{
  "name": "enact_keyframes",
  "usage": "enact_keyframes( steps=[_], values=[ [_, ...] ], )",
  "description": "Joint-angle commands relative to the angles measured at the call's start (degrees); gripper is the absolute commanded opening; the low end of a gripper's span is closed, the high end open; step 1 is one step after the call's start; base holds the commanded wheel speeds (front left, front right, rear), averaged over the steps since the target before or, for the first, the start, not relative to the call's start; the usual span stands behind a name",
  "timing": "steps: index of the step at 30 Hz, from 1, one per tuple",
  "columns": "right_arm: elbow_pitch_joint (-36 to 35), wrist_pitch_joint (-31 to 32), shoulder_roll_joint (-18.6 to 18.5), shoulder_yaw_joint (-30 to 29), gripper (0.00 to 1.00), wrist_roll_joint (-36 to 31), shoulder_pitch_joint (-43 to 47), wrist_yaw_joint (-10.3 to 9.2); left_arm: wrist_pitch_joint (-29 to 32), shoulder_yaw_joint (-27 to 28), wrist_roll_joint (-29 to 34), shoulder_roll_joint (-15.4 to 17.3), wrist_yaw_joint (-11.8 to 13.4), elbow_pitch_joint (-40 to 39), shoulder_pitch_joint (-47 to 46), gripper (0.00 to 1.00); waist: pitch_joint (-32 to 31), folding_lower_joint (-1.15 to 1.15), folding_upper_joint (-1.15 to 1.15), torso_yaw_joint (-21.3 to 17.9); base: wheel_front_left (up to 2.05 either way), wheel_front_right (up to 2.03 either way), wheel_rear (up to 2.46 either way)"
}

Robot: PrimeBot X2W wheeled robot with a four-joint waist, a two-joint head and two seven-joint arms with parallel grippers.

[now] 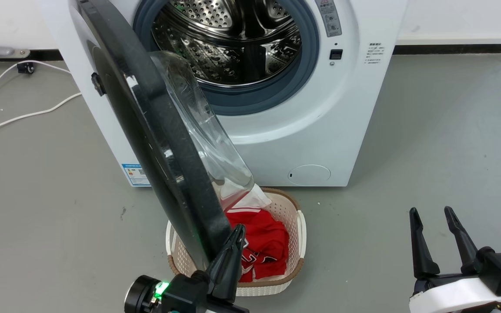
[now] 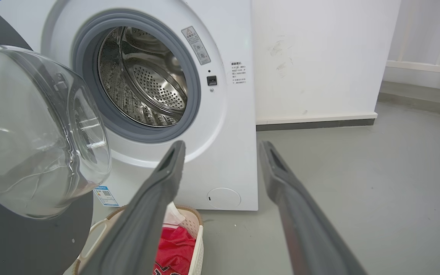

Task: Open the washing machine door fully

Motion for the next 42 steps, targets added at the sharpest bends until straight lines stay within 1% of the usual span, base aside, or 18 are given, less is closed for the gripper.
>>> enact_keyframes(
  steps=[1, 10, 28, 31, 35, 39, 42],
  values=[
    [-0.19, 0.0, 0.17, -0.09, 1.0, 0.43, 0.53, -0.04, -0.35, 1.4, 0.2, 0.89, 0.82, 0.05, -0.15, 0.0, 0.2, 0.0, 0.0, 0.5, 0.0, 0.0, 0.0],
    [-0.29, 0.1, 0.17, -0.31, 1.0, 0.21, 0.39, -0.03, -0.27, 1.44, 0.4, 1.06, 1.74, -1.36, 0.23, 0.0, 0.42, 0.0, 0.0, 3.07, 0.0, 0.0, 0.0],
    [-0.49, 0.48, 0.16, -0.49, 1.0, -0.19, -0.27, -0.04, -0.47, 3.18, -0.28, 1.33, 4.52, -3.79, 1.9, 0.0, 0.39, 0.0, 0.0, 13.63, 0.0, 0.0, 0.0],
    [-0.63, 0.5, 0.16, -0.49, 1.0, -0.13, -0.35, -0.04, -0.72, 4.47, -1.45, 1.44, 4.84, -2.99, 2.22, 0.0, 0.34, 0.0, 0.0, 15.08, 0.0, 0.0, 0.0],
    [-0.83, 0.65, 0.16, -0.31, 1.0, -0.26, -0.62, -0.04, -1.2, 6.91, -3.52, 1.99, 4.88, -1.21, 2.16, 0.0, 0.51, 0.0, 0.0, 16.08, 0.0, 0.0, 0.0],
    [-0.97, 0.84, 0.15, -0.19, 1.0, -0.25, -1.03, -0.04, -2.26, 8.93, -4.99, 2.96, 4.33, -0.42, 1.33, 0.0, 0.92, 0.0, 0.0, 16.41, 0.0, 0.0, 0.0],
    [-0.97, 0.9, 0.15, 0.13, 1.0, -0.23, -1.37, -0.04, -2.93, 11.26, -6.23, 3.62, 4.38, 0.86, 0.36, 0.0, 1.3, 0.0, 0.0, 16.18, 0.0, 0.0, 0.0]
  ],
)
